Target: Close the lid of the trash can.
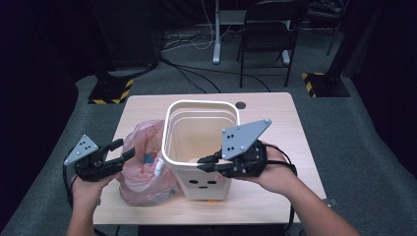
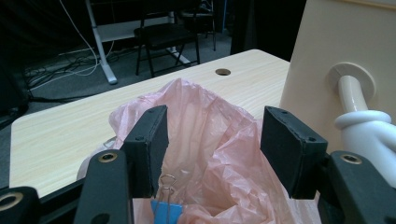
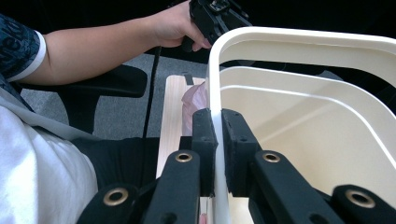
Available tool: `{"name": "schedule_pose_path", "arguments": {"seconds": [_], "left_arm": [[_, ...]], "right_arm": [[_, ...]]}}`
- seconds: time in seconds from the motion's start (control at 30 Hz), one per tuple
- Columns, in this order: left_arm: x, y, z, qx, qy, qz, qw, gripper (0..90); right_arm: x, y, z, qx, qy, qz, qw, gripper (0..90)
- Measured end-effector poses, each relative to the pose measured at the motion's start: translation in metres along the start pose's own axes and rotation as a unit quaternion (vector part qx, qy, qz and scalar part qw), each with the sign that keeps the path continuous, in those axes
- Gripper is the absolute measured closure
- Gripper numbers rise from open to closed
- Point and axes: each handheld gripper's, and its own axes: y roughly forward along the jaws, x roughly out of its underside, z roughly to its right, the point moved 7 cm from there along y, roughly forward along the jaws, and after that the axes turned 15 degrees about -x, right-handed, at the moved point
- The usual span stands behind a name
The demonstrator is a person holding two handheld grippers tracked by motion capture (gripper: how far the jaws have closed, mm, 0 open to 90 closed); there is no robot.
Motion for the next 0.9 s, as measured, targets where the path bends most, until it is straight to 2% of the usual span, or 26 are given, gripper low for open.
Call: {"name": "schedule_pose_path", "arguments": {"seconds": [0.9], "left_arm": [[0.0014,0.0019,-0.0002,0.000,-0.001,-0.002,1.0000,41.4]], "right_arm": [[0.0095,0.0098,0.0059,-0.013,0.012,-0.010,0.9998,84.2]]}}
